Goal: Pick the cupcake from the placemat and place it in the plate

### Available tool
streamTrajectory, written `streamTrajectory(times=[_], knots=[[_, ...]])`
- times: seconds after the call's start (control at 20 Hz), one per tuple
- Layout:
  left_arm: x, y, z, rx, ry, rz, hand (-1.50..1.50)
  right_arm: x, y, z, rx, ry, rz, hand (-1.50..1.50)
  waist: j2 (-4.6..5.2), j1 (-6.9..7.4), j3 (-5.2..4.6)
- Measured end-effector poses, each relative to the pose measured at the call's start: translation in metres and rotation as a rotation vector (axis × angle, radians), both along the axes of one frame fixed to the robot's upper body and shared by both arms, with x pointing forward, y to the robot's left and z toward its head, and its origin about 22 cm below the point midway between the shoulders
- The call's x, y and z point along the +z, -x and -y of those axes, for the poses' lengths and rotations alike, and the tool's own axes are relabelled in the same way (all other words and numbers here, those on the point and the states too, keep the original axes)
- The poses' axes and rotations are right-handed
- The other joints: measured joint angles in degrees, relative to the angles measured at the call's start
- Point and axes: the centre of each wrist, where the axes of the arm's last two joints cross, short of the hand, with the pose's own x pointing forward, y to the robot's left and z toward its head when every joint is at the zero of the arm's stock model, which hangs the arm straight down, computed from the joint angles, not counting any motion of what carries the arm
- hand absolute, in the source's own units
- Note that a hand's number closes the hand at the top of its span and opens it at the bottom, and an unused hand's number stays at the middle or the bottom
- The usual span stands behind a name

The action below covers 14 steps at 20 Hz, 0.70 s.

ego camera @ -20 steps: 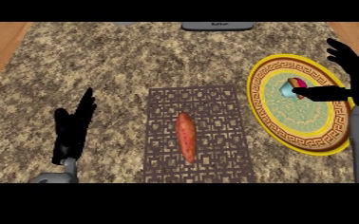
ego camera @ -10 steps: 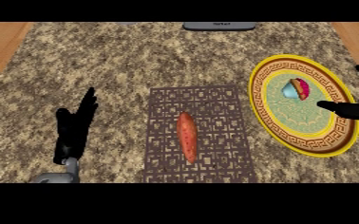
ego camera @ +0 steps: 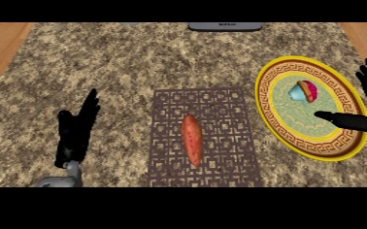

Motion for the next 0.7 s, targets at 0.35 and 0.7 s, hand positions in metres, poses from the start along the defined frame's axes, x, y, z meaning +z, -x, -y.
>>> streamTrajectory(times=[0.35,0.7], knots=[[0.003,-0.005,-0.002,-0.006,0.000,-0.006,0.00,-0.014,0.003,-0.002,-0.048,0.053,-0.046,-1.50,0.00,0.03,-0.03],[0.004,0.003,-0.002,-0.006,0.001,-0.001,0.00,-0.026,0.001,0.008,-0.100,0.084,-0.074,-1.50,0.01,0.11,-0.01]])
